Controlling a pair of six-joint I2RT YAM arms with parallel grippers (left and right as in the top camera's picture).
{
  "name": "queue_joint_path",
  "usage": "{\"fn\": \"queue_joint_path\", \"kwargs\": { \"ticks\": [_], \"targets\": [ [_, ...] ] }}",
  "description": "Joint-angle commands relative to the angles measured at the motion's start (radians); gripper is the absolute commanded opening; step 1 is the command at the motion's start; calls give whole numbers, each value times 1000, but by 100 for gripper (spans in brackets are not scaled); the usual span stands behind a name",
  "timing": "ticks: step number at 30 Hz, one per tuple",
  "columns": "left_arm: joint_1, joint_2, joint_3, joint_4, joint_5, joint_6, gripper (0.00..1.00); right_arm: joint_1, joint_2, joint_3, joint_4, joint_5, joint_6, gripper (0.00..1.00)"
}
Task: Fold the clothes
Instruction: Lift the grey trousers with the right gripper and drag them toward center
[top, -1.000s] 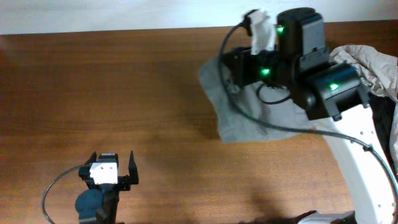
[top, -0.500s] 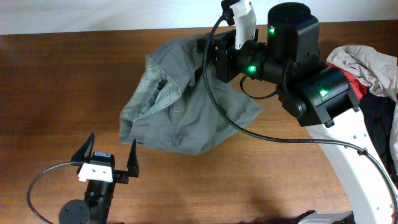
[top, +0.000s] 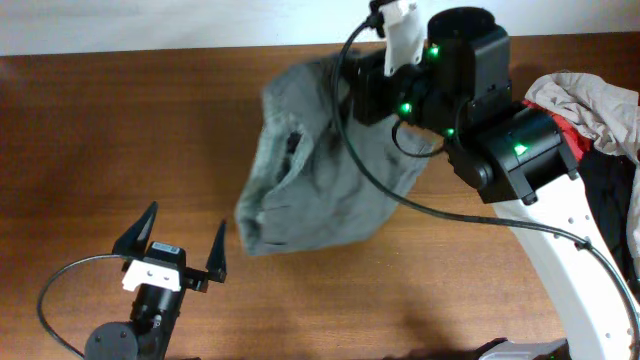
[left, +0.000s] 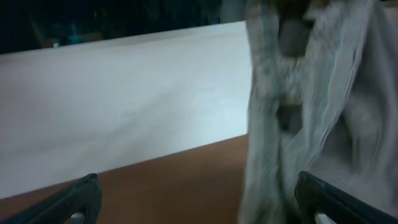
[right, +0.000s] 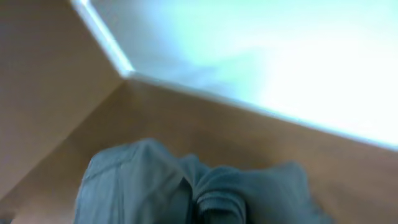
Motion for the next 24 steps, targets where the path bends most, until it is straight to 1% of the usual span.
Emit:
{"fn": "queue_joint_path", "kwargs": {
  "ticks": [1,3,7,10,12,14,17,24],
  "targets": [
    [-4,9,23,-5,23,-6,99,-53,-14,43,104,372,4,4],
    [-4,9,23,-5,23,-6,99,-99,-14,64,142,404,3,4],
    [-4,13,23,-10,23,-6,99,-195,-14,122,190,404,8,4],
    [-4,16,23,-24,26,-5,99,-233,-14,153,188,402,42,4],
    [-4,16,23,-40,26,-6,99,-232,-14,157,162,360,62,4],
    [-4,16,23,-47,26,-6,99,-209,-9,156,113,339,85,4],
    [-4,16,23,-45,25,-5,99,-139,20,156,-14,339,142,4],
    [-4,16,23,-45,21,-5,99,68,167,156,-335,312,314,4]
  ]
}}
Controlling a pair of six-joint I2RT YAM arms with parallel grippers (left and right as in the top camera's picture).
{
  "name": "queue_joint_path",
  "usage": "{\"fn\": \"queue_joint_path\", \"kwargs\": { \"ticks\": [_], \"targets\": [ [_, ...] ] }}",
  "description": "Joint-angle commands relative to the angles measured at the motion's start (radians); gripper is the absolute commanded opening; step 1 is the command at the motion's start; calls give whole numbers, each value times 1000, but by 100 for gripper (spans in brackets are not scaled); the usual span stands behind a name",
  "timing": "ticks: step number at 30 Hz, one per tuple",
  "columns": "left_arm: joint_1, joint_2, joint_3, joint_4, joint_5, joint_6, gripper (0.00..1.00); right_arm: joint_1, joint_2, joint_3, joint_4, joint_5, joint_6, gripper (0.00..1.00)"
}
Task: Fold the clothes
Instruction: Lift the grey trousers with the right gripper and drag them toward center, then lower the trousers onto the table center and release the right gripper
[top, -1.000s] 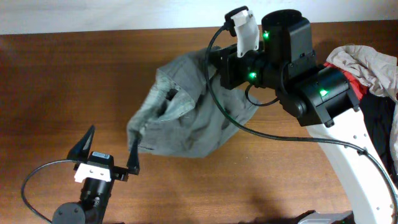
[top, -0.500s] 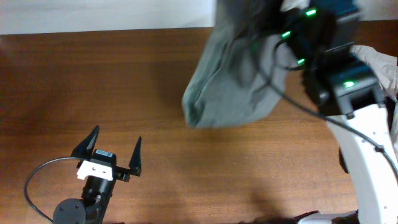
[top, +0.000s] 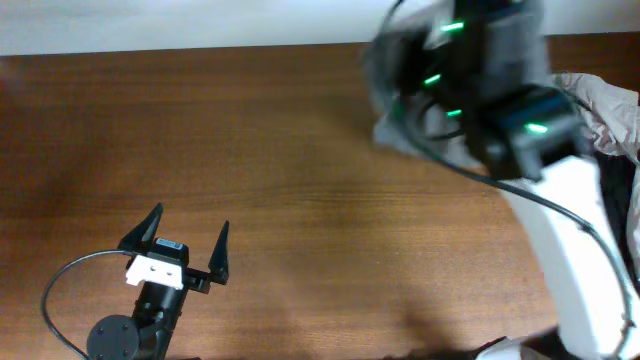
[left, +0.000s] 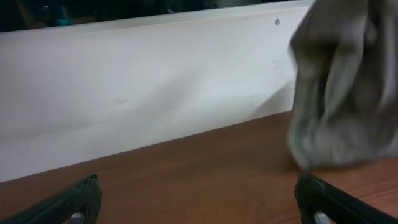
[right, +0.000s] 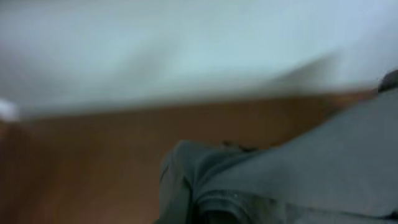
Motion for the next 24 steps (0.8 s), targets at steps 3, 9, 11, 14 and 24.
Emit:
{"fn": "queue_joint_path", "kwargs": {
  "ticks": [3,9,11,14,24],
  "targets": [
    [-4,5,23,2,10,-2,99,169,142,16,-131,-72,144,4],
    [-4,5,23,2,10,-2,99,274,197,17,-128,-3,144,4],
    [-4,5,23,2,10,-3,99,275,189,17,-78,103,123,4],
    [-4,5,23,1,11,-3,99,239,182,17,55,314,9,4],
    [-4,5,23,0,53,-3,99,-3,179,107,504,325,-267,4]
  ]
}}
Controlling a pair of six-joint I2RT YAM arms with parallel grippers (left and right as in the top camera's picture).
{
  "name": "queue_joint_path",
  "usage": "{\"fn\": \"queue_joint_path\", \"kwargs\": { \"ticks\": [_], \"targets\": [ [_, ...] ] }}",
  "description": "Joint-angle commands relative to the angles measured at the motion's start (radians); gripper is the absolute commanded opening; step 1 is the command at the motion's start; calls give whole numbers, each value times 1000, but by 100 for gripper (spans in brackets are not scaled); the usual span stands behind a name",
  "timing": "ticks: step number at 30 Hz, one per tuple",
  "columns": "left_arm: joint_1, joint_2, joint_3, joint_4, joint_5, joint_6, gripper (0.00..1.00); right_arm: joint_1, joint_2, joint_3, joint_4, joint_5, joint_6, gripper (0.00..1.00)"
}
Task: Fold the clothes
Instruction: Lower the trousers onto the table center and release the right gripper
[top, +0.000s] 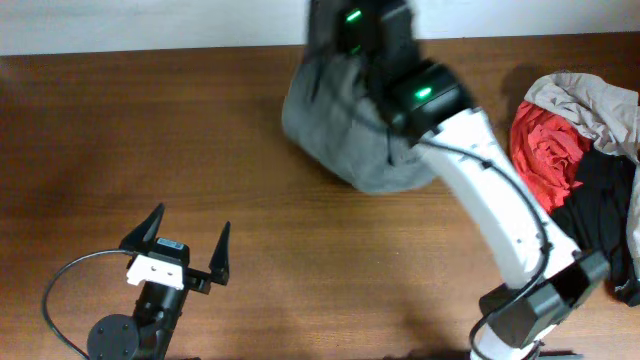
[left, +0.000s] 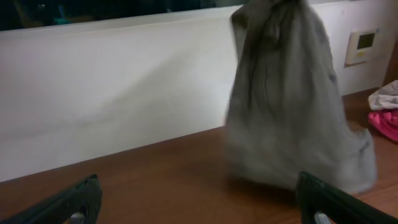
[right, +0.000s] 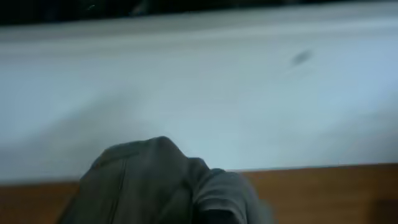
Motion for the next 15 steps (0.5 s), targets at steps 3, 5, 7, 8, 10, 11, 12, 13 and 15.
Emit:
{"fn": "queue_joint_path", "kwargs": {
  "ticks": [3,5,7,8,10,11,12,13,15],
  "targets": [
    [-4,3,23,3,44,-3,99,-51,-41,99,24,14,-97,4],
    [-3,3,23,2,44,-3,99,-57,-41,106,85,84,-168,4],
    [-4,3,23,2,44,-3,99,-57,-41,120,132,146,-233,4],
    [-4,3,23,2,44,-3,99,-57,-41,129,147,175,-252,4],
    [-4,3,23,0,44,-3,99,-57,-41,149,139,189,-253,4],
    [-4,3,23,-3,44,-3,99,-55,-41,153,125,190,-241,4],
    [-4,3,23,-5,44,-3,99,-49,-41,153,106,192,-224,4],
    [-4,3,23,-6,44,-3,99,-41,-41,153,74,195,-194,4],
    [-3,3,23,-10,44,-3,99,-24,-39,152,-14,193,-106,4]
  ]
}}
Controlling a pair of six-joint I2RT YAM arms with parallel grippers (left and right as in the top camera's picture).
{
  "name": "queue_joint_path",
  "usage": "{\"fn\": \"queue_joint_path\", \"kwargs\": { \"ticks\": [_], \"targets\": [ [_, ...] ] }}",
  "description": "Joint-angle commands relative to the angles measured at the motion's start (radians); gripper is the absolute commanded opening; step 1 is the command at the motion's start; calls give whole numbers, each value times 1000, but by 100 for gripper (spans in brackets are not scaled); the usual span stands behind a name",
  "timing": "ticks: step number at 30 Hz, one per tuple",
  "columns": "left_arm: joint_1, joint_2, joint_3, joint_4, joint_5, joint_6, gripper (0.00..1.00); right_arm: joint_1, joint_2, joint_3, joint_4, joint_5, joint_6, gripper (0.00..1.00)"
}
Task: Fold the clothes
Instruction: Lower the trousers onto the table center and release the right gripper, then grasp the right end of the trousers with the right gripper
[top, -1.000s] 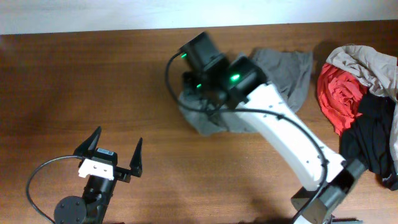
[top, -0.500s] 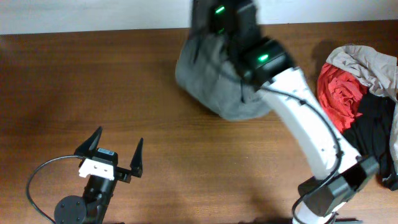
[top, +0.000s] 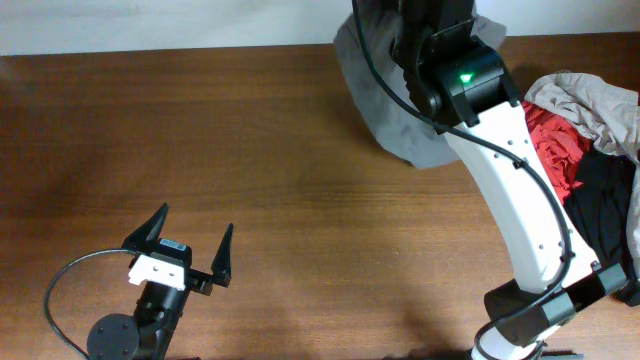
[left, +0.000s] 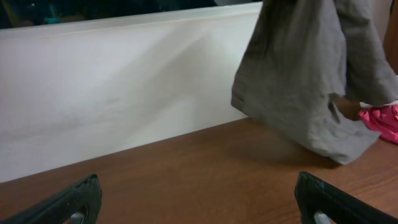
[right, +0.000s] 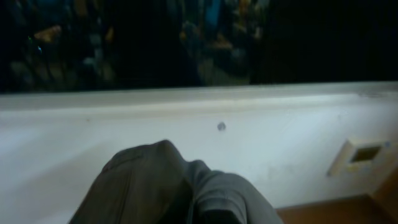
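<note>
A grey garment (top: 385, 100) hangs in the air at the far edge of the table, bunched and dangling; the left wrist view shows its lower part (left: 305, 93) off the wood. The right arm is raised high over it, and its gripper is hidden under the cloth; in the right wrist view the grey garment (right: 180, 186) fills the spot where the fingers sit. My left gripper (top: 190, 255) rests near the front left of the table, open and empty, with fingertips (left: 81, 196) wide apart.
A pile of clothes (top: 590, 130) lies at the right edge: beige, red and black pieces. A white wall (left: 124, 93) runs along the table's far side. The brown table (top: 200, 150) spreads bare between the left gripper and the garment.
The right arm has moved to the right and higher, carrying the grey garment with it; the cloth now hangs further right at the far edge. The left gripper has not moved.
The grey garment hung from the right arm over the middle of the table. Then it was a blur at the far right. Then it dangled at the far middle, low by the wood. Now it hangs higher, at the far right. The left gripper stayed open.
</note>
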Motion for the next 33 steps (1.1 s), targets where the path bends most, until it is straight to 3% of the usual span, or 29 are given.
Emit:
{"fn": "queue_joint_path", "kwargs": {
  "ticks": [1,6,14,17,21,28,33],
  "targets": [
    [-4,3,23,-8,19,-3,99,40,-29,28,-111,46,129,4],
    [-4,3,23,-12,18,-3,99,124,18,28,-375,-32,367,4],
    [-3,3,23,-11,18,-3,99,312,61,28,-697,-113,549,6],
    [-3,3,23,-11,18,-3,99,389,61,28,-785,-112,548,29],
    [-3,3,23,-12,14,-3,99,438,62,24,-877,-105,548,47],
    [-3,3,23,-30,15,-3,99,306,62,24,-941,-101,526,59],
    [-3,3,23,-79,14,-2,99,47,72,23,-936,-396,338,73]
  ]
}}
